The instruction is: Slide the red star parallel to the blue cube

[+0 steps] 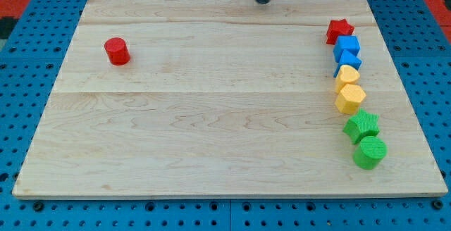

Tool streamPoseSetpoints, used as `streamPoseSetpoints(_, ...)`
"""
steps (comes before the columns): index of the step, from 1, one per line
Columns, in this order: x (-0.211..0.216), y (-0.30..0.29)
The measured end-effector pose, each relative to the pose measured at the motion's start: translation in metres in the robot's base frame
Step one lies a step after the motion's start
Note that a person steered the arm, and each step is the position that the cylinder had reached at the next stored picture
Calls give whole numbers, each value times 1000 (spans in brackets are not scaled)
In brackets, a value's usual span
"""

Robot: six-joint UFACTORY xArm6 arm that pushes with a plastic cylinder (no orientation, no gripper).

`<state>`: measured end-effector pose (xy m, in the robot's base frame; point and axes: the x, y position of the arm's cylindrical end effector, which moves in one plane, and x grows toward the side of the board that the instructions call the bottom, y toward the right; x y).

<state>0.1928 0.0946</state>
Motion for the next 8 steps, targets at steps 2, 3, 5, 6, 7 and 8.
streamPoseSetpoints(2,6,109)
streamPoseSetpoints(3,31,121)
streamPoseSetpoints(5,55,118)
streamPoseSetpoints(6,56,112)
streamPoseSetpoints(7,63,131)
streamPoseSetpoints(8,73,160)
